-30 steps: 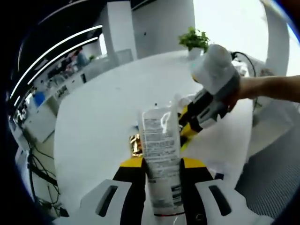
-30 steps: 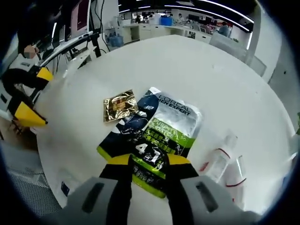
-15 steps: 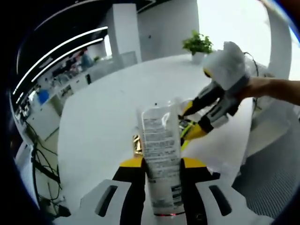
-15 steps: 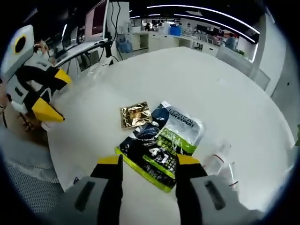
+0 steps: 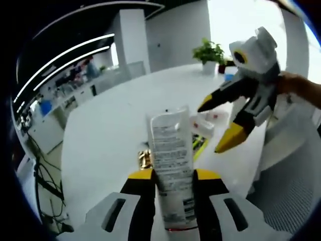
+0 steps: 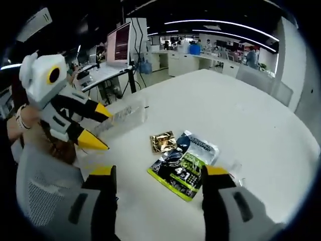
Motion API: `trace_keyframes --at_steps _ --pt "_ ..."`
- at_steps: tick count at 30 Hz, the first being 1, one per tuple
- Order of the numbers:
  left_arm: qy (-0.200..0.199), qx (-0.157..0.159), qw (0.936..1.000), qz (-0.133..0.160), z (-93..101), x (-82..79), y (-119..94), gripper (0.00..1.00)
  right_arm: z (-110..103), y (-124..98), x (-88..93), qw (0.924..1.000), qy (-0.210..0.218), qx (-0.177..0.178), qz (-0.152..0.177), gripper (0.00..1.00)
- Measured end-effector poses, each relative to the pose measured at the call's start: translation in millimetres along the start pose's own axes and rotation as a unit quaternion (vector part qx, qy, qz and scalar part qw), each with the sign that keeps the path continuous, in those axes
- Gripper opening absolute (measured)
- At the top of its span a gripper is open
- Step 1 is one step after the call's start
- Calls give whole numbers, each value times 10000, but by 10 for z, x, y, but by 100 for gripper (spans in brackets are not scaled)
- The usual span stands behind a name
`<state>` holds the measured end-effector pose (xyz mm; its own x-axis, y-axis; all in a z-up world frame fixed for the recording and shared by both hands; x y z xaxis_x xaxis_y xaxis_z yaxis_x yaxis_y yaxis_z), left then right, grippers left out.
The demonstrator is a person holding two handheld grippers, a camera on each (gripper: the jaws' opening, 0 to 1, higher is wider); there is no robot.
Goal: Arrange the skincare products in the storage area until every visible bottle or jar stands upright without overlapping.
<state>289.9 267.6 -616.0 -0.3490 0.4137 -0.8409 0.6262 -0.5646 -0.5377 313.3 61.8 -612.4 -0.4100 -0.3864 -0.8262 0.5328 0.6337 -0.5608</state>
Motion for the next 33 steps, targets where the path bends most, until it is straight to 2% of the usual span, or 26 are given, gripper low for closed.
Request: trace_keyframes --at_steps 7,13,20,23,27,32,33 --pt "64 22 9999 110 79 -80 -17 24 -40 -235 -77 9977 422 -113 525 81" --pt "194 116 9994 261 209 -172 -27 25 -78 -436 -149 9891 941 -260 1098 86" --pt "336 265 9980 469 404 -304 -11 25 -111 -616 -109 9830 1187 -254 1381 98" --pt "375 366 9971 552 508 -353 13 25 -111 -664 -77 9772 1454 -272 1522 95" --pt "418 443 9965 577 600 -389 52 25 -128 -707 -38 9753 1557 -283 1544 94" --pt "388 531 9956 671 714 -436 80 25 -108 -756 26 9705 1776 -267 1609 80" --pt "380 540 9955 681 733 -442 85 25 -101 -756 39 9700 1830 -278 1573 79"
Point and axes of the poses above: the point that each gripper's makers call its tool centre point, and the gripper's own axes: y roughly forward along the fingers, z roughly to its right, x roughly out of its underside, the point moved 10 cm from there along -y, roughly backward along the fingers, and after that the axes turned 3 degrees about z, right-handed, at the moved point
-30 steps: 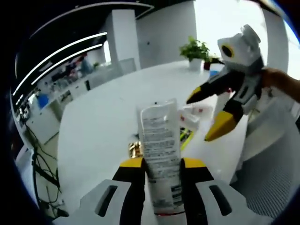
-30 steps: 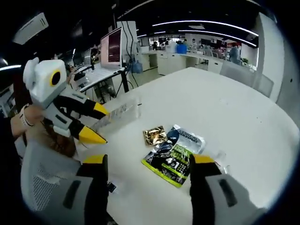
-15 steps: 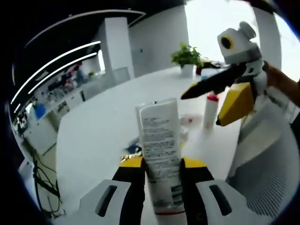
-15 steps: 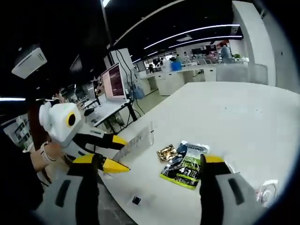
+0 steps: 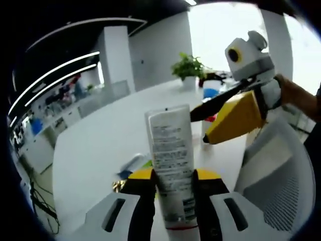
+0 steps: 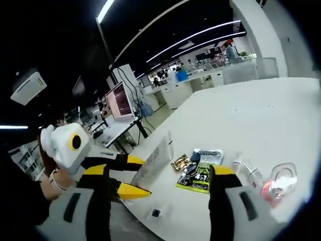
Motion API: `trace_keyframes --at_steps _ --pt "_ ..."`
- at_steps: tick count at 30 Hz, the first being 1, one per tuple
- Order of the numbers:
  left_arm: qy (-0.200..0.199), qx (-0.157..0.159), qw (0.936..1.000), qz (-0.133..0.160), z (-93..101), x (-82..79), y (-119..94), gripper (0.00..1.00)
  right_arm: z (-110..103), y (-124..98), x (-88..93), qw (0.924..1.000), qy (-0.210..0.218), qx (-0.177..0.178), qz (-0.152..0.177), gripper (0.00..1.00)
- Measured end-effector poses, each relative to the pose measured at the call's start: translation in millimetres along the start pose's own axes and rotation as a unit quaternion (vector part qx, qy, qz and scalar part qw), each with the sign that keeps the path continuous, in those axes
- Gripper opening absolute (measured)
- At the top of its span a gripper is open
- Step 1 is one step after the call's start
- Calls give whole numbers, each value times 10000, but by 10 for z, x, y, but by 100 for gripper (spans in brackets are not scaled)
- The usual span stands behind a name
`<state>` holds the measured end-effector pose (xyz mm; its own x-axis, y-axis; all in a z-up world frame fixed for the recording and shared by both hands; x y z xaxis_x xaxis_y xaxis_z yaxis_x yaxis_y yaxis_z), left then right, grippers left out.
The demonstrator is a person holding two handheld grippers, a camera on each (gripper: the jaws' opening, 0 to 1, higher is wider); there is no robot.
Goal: Arrange the skincare products in the storage area until every visible bottle or jar stands upright without overlapping.
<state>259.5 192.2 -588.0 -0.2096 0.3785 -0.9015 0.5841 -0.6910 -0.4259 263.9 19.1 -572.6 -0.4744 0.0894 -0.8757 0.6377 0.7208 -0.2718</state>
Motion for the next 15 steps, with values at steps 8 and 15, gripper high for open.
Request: trace_keyframes --at_steps 8,15 --pt "-52 11 10000 42 141 -26 49 25 80 -70 11 9996 287 19 -28 57" --pt "-22 -48 10000 36 233 -24 120 25 136 -95 8 9987 470 -163 -127 31"
Point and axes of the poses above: the point that each gripper's makers call its tool centre point, and the gripper's own axes: y roughly forward along the fingers, z roughly to its right, x roughly out of its underside, the point moved 10 cm from there along -y, roughly backward along the fingers, and after that the axes turned 3 degrees about z, right-handed, at the moved point
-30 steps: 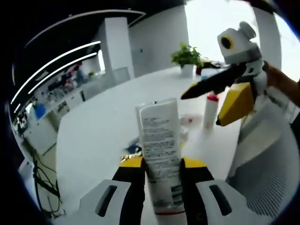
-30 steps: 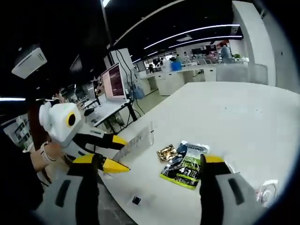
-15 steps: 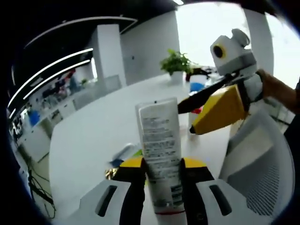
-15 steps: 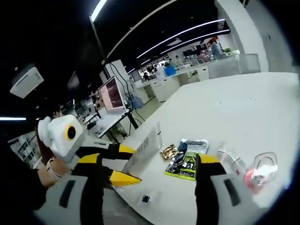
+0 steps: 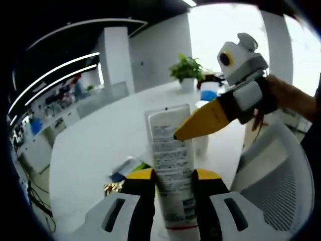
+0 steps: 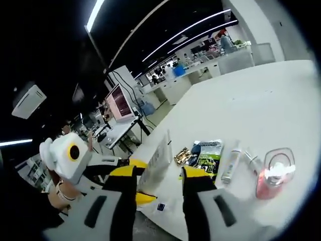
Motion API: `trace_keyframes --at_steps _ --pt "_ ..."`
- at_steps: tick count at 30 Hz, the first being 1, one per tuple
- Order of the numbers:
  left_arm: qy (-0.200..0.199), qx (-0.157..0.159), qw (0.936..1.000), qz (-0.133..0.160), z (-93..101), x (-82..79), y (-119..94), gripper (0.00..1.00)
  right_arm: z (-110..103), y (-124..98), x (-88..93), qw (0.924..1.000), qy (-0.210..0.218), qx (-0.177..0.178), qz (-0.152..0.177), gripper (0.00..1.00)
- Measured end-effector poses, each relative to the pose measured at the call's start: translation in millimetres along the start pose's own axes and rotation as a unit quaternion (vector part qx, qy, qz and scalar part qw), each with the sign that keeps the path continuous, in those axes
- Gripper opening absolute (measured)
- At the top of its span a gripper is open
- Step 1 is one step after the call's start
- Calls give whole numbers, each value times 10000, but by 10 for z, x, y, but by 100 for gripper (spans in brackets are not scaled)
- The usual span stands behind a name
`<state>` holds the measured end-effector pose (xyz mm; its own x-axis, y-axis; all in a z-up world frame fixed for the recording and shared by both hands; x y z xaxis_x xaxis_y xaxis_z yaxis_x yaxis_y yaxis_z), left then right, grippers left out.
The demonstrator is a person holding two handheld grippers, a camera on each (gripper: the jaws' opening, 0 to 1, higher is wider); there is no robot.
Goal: Arrange the skincare products in the storage area until every visible bottle or jar stands upright without overlapping.
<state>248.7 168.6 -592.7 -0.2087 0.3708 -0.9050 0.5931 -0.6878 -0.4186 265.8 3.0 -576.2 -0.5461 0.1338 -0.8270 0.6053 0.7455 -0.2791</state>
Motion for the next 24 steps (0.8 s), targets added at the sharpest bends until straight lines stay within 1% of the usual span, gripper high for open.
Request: trace_keyframes --at_steps 4,6,10,13,17,20,24 --pt "-37 -15 10000 15 44 3 47 25 59 -26 -18 10000 -16 -32 -82 16" --pt "-44 -43 10000 25 64 2 66 25 97 -46 -27 9999 -7 -63 -114 13" --pt "-67 -93 9999 18 90 5 101 25 118 -57 -20 9998 48 -88 -153 12" --pt "-59 -108 9999 -47 109 11 141 25 113 -73 -17 9997 75 -135 -197 11" --pt "-40 -110 9999 -106 132 13 192 25 120 -100 -22 9994 -41 -220 -276 10" --pt "-42 -62 9998 -164 153 13 245 25 141 -129 -15 9991 -164 -172 -348 9" --pt "10 -41 9997 -233 162 14 293 25 171 -147 5 9991 -236 -125 -341 8"
Point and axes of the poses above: the point that each gripper's makers call its tool centre point, and the gripper's own axes: y roughly forward along the fingers, z roughly to its right, x roughly out of its underside, the point moved 10 cm from there along -y, roughly backward along the fingers, and after that the axes turned 3 degrees about z, right-handed, at the moved point
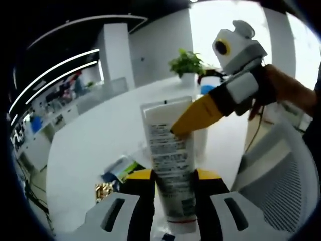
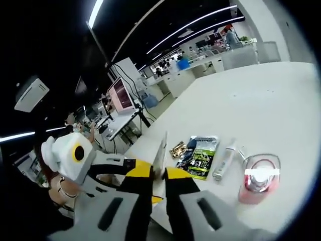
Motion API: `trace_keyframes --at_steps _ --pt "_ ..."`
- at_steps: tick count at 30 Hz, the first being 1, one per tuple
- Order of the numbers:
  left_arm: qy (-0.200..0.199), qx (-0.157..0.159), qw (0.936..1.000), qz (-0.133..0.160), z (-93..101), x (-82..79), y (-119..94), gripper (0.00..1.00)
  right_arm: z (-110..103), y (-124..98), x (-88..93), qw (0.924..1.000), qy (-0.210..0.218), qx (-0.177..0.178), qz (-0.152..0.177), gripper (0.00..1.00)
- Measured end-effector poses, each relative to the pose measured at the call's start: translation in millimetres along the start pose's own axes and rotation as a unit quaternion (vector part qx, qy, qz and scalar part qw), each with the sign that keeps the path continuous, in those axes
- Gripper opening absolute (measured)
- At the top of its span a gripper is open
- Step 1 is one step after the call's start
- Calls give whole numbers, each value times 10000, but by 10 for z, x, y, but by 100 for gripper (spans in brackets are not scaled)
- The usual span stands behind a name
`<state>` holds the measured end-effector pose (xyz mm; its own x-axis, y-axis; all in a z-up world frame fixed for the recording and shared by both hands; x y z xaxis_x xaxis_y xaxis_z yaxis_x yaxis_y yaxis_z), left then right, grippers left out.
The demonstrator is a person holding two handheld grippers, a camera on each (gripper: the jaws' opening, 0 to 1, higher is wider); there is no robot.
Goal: Arrange the skincare products in the storage area until every visible bottle or jar stands upright without overlapping.
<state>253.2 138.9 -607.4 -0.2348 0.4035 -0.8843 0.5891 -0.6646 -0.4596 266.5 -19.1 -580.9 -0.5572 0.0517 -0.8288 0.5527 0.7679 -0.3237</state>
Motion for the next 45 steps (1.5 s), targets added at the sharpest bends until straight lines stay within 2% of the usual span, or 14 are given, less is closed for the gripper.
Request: trace_keyframes --at_steps 12,23,26,30,40,43,45 --pt "60 208 9996 -160 -46 45 208 25 28 20 67 9967 -751 299 77 7" --pt "41 420 9990 -121 -64 47 393 25 24 24 102 9905 -1236 549 245 8" --pt "23 448 9989 -133 -62 57 447 25 26 31 126 9861 -1532 592 243 8" --pt "-18 470 9989 -81 -64 40 472 25 36 16 123 9854 -1541 641 343 8" --pt "19 508 9987 12 -43 32 530 26 -11 -1 130 9738 -2121 771 286 9" --pt "75 546 9985 54 -34 48 516 27 -10 -19 151 9762 -1998 774 342 10" --pt "98 542 9985 63 -32 48 520 27 -2 -21 157 9750 -2047 776 376 10"
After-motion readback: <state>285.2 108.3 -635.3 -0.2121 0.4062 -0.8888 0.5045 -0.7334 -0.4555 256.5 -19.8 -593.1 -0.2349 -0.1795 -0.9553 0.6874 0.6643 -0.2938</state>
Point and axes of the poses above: the point that each gripper's makers call its tool centre point, and the gripper's own axes: y roughly forward along the fingers, z roughly to its right, x roughly out of its underside, the point moved 10 cm from there along -y, roughly backward along the fingers, and after that the axes turned 3 degrees about z, right-handed, at the moved point
